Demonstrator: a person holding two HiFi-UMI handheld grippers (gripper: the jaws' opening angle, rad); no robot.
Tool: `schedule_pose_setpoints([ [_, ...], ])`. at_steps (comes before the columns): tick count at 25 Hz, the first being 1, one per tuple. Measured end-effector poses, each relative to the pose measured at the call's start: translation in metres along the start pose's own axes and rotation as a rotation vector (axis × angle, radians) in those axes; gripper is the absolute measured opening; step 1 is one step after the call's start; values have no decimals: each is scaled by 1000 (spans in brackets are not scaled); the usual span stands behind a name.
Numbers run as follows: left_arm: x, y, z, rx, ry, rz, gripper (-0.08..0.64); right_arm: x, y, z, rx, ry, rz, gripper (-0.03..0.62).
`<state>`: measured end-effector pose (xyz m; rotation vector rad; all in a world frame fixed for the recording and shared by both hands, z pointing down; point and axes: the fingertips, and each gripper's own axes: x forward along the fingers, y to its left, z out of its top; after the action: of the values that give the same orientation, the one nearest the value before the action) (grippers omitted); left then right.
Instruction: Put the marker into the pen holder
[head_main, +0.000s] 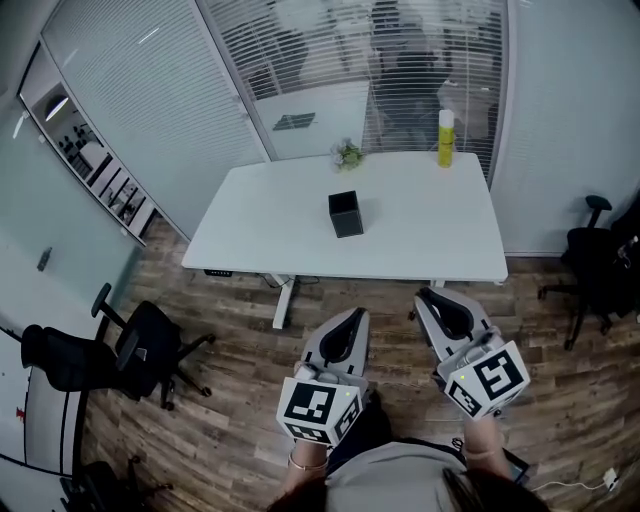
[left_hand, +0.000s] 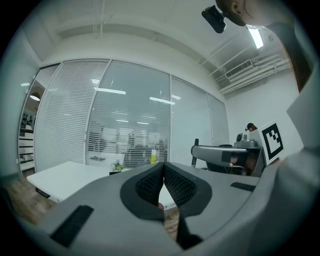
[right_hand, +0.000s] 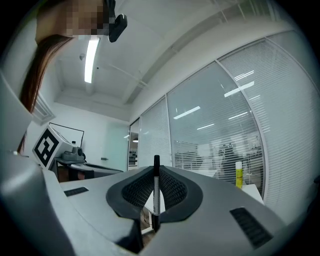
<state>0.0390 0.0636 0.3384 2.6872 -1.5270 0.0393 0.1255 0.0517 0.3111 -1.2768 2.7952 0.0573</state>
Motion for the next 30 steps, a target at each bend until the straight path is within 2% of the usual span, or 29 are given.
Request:
schedule_pose_setpoints([
  [9,31,48,3,-4,4,-16,20,53,-22,-1,-28,5,-49,54],
  [16,49,84,4,-16,0,-35,20,91,-27,8,-32,-30,-63,54],
  [30,79,150,3,-35,-17,-99,20,168,-34,3,-39,-16,-122,54],
])
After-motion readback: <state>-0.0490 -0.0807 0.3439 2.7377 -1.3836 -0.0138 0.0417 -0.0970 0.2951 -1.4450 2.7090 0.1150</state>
